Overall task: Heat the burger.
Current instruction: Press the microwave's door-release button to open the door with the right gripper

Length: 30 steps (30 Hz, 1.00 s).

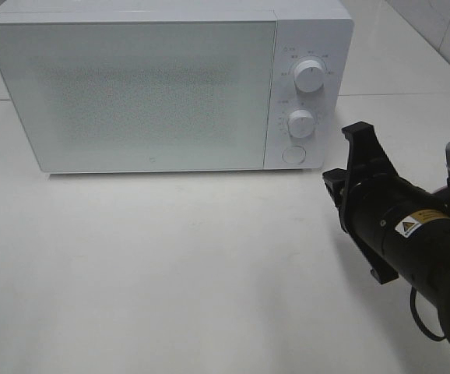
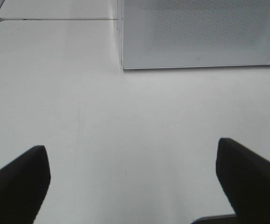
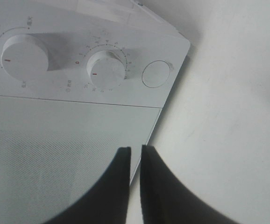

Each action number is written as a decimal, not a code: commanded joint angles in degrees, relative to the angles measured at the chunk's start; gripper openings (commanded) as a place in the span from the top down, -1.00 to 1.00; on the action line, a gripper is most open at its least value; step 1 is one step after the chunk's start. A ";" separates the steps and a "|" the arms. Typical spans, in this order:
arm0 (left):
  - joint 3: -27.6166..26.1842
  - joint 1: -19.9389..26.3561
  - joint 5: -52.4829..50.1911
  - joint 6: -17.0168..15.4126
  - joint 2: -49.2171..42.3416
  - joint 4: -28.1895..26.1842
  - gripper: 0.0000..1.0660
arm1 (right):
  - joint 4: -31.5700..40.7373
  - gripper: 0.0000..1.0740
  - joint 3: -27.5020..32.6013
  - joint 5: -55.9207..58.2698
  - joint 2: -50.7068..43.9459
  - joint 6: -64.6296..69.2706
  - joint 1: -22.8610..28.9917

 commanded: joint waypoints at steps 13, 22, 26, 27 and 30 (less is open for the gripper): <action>0.29 -0.06 -0.69 -0.40 -1.32 0.06 -0.66 | 2.46 1.00 -0.40 0.11 0.63 11.17 0.00; 0.29 -0.06 -0.69 -0.40 -1.32 0.06 -0.66 | 0.46 1.00 -2.69 0.00 6.30 13.98 -1.20; 0.29 -0.06 -0.69 -0.40 -1.32 0.06 -0.66 | -2.46 1.00 -5.56 0.29 8.08 14.61 -4.41; 0.29 -0.06 -0.69 -0.40 -1.32 0.06 -0.66 | -3.09 1.00 -6.13 0.29 8.48 14.61 -5.10; 0.29 -0.06 -0.69 -0.40 -1.32 0.06 -0.66 | -4.47 1.00 -7.85 1.20 9.80 14.67 -6.76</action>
